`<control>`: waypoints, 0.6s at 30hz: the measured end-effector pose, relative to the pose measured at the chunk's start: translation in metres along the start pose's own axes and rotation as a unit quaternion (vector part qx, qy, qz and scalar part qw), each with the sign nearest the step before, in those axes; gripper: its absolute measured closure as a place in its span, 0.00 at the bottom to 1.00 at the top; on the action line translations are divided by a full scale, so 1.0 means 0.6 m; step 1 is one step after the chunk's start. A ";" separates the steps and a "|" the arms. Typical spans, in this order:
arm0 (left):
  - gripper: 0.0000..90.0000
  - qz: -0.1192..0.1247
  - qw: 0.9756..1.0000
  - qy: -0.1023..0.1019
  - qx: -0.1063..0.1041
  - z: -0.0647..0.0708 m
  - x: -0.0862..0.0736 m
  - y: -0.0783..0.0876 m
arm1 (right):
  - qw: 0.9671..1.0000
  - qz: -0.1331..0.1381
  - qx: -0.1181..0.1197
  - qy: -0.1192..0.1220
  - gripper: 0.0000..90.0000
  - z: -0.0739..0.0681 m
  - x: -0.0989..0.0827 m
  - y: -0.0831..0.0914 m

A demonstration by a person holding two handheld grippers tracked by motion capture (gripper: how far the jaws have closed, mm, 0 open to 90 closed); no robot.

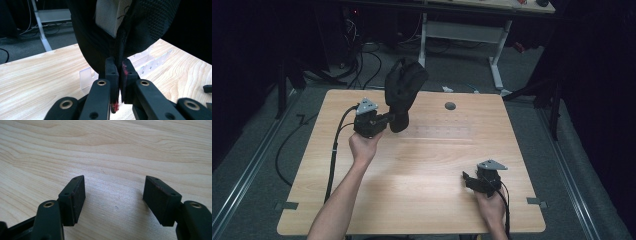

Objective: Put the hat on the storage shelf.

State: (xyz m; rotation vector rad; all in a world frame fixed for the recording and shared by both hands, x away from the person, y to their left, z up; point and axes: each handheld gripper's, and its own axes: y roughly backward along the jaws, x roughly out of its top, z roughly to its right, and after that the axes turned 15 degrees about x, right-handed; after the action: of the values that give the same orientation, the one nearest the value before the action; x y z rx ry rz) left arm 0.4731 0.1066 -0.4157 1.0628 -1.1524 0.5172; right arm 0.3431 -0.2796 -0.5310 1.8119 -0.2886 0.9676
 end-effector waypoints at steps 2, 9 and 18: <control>0.96 -0.003 1.000 0.002 0.000 -0.001 -0.002 -0.003 | 1.000 0.001 0.000 0.000 0.38 0.000 0.000 0.000; 0.96 -0.012 1.000 0.004 -0.002 -0.001 -0.008 -0.011 | 1.000 0.000 0.000 0.000 0.38 0.000 0.000 0.000; 0.96 -0.029 1.000 0.004 0.000 0.000 -0.018 -0.019 | 1.000 0.000 0.001 0.000 0.38 0.000 0.000 0.000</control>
State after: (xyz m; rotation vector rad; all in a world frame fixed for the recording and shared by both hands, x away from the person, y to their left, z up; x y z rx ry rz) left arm 0.4782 0.1032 -0.4300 1.0891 -1.1108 0.4756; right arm 0.3431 -0.2794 -0.5311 1.8127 -0.2882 0.9684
